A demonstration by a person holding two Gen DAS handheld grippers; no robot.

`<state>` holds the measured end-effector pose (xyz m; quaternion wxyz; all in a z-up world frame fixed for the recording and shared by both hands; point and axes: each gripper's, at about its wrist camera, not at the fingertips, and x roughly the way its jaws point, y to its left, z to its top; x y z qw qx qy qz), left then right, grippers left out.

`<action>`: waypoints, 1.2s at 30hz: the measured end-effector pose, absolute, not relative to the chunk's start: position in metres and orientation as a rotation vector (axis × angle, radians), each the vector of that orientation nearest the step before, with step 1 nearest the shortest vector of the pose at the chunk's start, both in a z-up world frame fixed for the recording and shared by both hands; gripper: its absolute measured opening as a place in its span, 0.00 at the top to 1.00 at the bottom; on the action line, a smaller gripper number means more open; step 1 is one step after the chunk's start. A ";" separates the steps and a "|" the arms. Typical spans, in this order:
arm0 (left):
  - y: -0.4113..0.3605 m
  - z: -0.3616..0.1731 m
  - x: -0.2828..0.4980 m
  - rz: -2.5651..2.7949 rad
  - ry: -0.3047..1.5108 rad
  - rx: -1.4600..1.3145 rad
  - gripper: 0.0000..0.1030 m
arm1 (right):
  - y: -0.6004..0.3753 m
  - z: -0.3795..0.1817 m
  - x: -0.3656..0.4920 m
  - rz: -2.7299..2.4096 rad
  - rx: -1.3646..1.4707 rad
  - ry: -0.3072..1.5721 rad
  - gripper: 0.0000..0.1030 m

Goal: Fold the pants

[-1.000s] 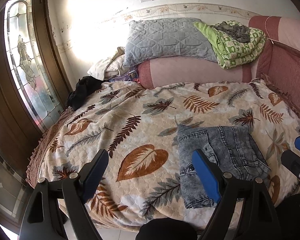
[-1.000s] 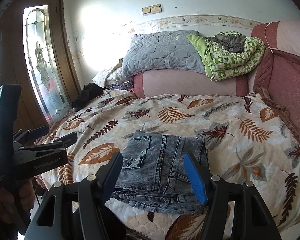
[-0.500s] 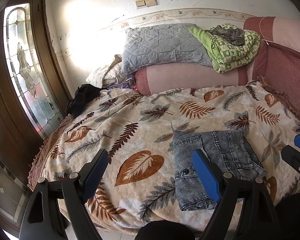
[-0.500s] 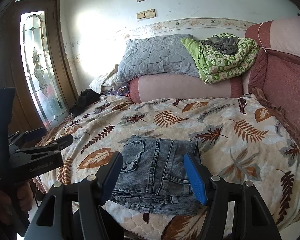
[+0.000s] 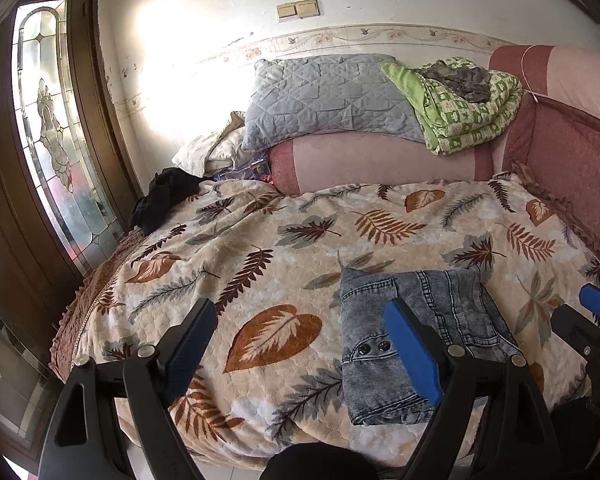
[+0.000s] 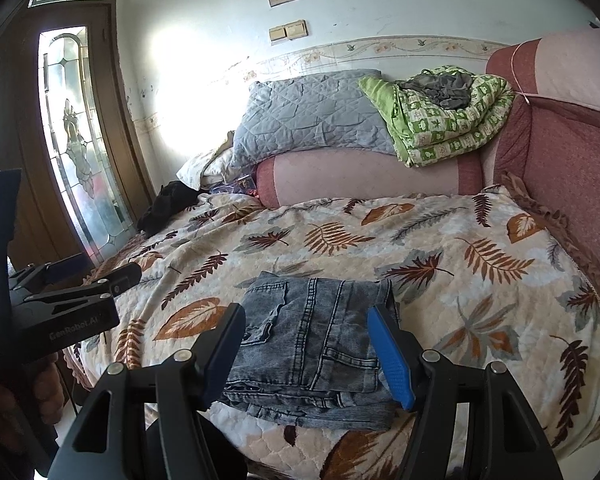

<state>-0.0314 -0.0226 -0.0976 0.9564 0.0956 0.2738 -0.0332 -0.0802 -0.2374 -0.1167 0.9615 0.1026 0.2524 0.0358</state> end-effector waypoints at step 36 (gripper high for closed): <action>-0.017 -0.107 -0.025 -0.069 0.594 0.176 0.16 | -0.229 -0.126 -0.075 0.080 0.197 0.543 0.35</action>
